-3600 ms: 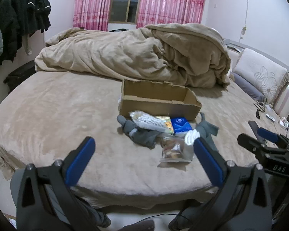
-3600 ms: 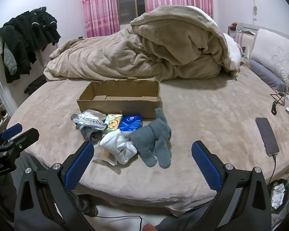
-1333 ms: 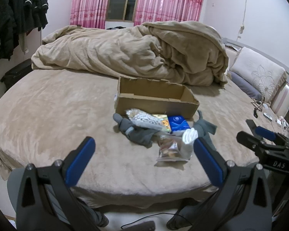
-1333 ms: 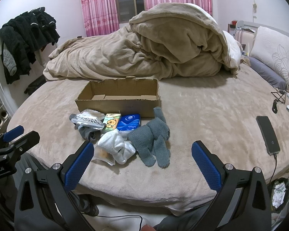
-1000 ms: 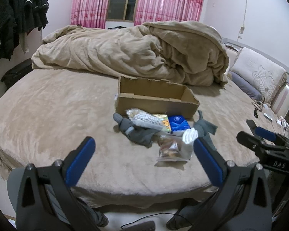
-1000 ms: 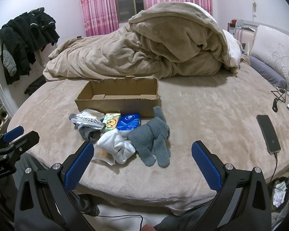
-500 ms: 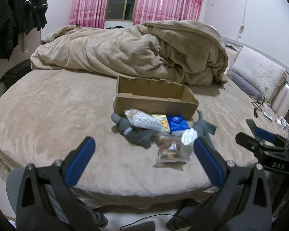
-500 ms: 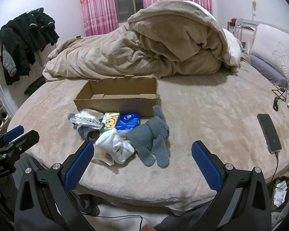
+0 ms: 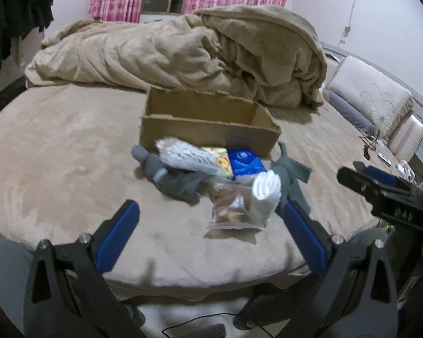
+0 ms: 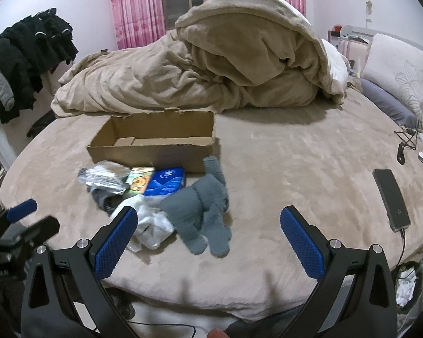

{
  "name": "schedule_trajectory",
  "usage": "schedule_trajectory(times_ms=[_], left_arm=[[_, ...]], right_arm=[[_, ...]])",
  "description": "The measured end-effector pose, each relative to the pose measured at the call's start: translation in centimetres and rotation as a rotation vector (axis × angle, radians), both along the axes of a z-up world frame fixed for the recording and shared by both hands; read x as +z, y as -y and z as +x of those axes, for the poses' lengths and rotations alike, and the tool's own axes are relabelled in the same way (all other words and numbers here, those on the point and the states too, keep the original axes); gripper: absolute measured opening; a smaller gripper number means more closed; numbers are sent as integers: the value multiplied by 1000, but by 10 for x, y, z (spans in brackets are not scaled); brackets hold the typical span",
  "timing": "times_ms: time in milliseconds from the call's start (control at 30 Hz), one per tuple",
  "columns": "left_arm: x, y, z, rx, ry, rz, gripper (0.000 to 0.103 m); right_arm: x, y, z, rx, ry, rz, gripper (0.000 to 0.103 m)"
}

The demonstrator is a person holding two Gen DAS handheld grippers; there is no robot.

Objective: Organize objects
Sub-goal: 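Grasp the white sock with the left tool while the right tool grasps a grey glove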

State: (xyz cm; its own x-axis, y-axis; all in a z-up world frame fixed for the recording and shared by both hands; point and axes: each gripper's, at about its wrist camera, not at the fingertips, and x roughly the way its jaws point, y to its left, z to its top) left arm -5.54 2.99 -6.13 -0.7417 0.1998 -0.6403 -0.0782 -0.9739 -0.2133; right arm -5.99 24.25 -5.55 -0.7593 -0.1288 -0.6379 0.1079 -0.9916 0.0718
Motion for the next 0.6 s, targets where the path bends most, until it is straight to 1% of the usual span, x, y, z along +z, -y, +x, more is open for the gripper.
schedule_trajectory(times_ms=[100,167,267,333,400,533,600], left_arm=[[-12,-8,-9,-21,16,13,102],[-20,-17,-17,-45,30,7,101],[-30,-29,-27,-72,39,-10,94],[-36,-38,-36,-85,42,-21,92],[-38,-45,-43,-100,33,-29,86],[-42,-58,-56,-136,26,-41,81],[-46,-64,-63,-145,37,-52,74]], right_arm=[[-8,-3,-11,2,10,7,103],[-14,-6,-19,4,22,1,103],[-26,-11,-32,8,45,-9,100],[-34,-14,-42,16,63,-14,97],[-42,-15,-52,25,78,-19,96],[-55,-14,-66,59,99,-45,96],[-60,-12,-73,75,104,-61,95]])
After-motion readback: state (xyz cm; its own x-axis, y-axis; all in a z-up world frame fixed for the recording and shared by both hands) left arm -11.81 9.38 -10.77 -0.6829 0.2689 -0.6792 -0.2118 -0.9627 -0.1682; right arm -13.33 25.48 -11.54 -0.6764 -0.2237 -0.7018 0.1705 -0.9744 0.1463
